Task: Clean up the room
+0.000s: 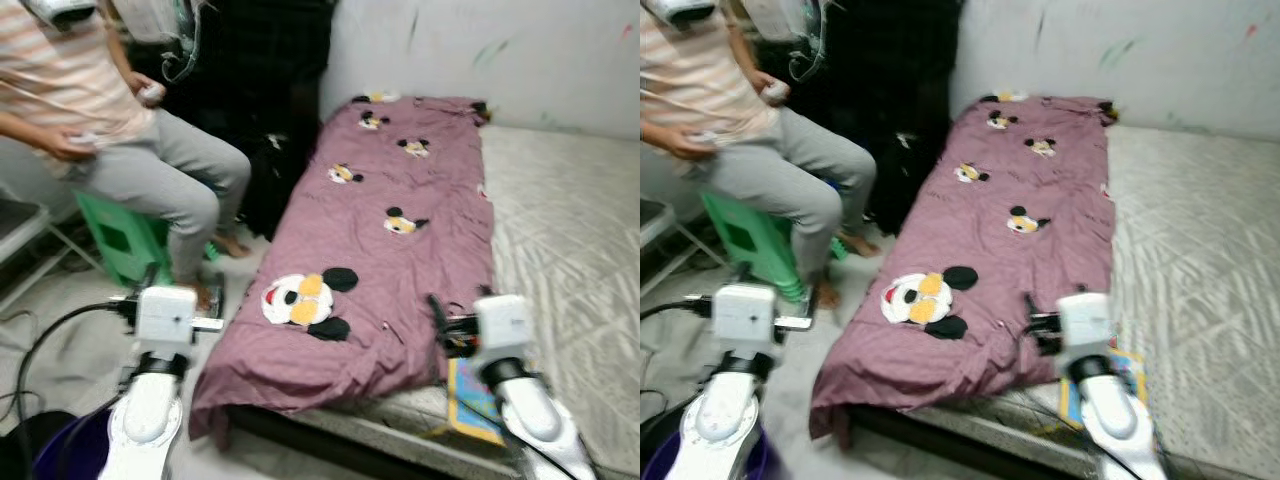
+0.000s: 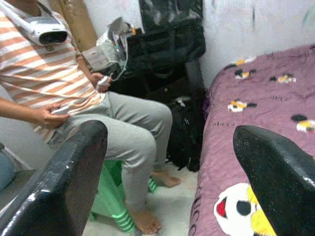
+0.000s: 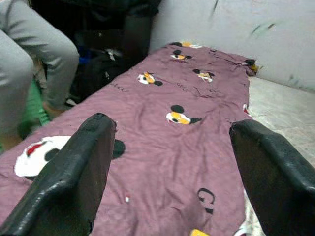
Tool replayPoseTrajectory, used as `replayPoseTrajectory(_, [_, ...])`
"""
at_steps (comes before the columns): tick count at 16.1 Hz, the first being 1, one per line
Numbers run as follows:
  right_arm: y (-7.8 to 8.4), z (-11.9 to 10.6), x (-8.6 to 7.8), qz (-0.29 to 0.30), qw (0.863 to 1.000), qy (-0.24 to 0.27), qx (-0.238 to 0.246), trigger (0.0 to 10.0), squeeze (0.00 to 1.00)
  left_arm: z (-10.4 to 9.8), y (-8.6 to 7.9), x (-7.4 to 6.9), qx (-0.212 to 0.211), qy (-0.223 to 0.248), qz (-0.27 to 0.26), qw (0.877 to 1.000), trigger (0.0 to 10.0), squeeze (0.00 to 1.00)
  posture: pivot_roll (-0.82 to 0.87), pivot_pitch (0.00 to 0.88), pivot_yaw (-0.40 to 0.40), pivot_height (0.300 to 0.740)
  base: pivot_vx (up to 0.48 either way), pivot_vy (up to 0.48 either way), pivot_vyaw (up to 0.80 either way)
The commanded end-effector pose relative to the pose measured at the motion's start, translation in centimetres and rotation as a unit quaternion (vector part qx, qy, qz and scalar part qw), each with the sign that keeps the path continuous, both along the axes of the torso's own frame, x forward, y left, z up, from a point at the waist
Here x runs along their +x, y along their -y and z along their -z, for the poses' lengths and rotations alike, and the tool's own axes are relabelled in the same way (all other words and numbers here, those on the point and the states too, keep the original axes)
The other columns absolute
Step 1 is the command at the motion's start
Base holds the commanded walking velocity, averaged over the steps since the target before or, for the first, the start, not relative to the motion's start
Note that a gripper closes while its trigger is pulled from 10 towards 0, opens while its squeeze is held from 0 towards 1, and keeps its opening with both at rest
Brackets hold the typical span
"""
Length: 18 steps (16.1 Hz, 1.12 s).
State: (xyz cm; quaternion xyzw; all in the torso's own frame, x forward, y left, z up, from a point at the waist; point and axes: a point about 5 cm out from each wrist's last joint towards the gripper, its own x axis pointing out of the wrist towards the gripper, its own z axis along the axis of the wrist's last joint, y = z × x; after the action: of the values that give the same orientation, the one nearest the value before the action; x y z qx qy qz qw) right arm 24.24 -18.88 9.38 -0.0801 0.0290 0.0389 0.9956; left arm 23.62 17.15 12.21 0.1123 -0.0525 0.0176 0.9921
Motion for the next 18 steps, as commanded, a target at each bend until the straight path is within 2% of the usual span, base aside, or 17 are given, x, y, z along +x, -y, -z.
replayPoseTrajectory(1, [-0.69,-0.22,0.43,-0.008,1.0,0.005,0.013,10.0,0.0,0.52,-0.66,0.07,0.002,-0.016,-0.006,1.0,10.0,0.0,-0.11,0.0,-0.003,0.74,0.0,0.0,0.0])
replayPoseTrajectory(5, [-0.69,-0.1,0.47,-0.007,1.0,0.0,0.012,10.0,0.0,0.61,-0.85,0.15,-0.009,-0.019,-0.013,1.0,10.0,0.0,-0.11,0.0,-0.004,0.74,0.0,0.0,0.0])
replayPoseTrajectory(8, [-0.71,-0.03,0.59,-0.008,1.0,0.0,0.014,10.0,0.0,0.69,-0.8,0.3,-0.018,-0.021,-0.008,1.0,10.0,0.0,-0.11,0.0,-0.004,0.74,0.0,0.0,-0.8])
replayPoseTrajectory(12, [-0.75,0.01,0.69,-0.009,1.0,0.001,0.015,10.0,0.0,0.6,-0.44,0.35,0.0,-0.018,0.004,1.0,10.0,0.0,-0.11,0.0,-0.003,0.74,0.0,0.0,-0.8])
replayPoseTrajectory(18, [-0.67,-0.02,0.72,-0.008,1.0,0.0,0.015,10.0,0.0,0.56,-0.17,0.35,-0.012,-0.018,0.019,1.0,10.0,0.0,-0.12,0.0,-0.003,0.74,0.0,0.0,-0.21])
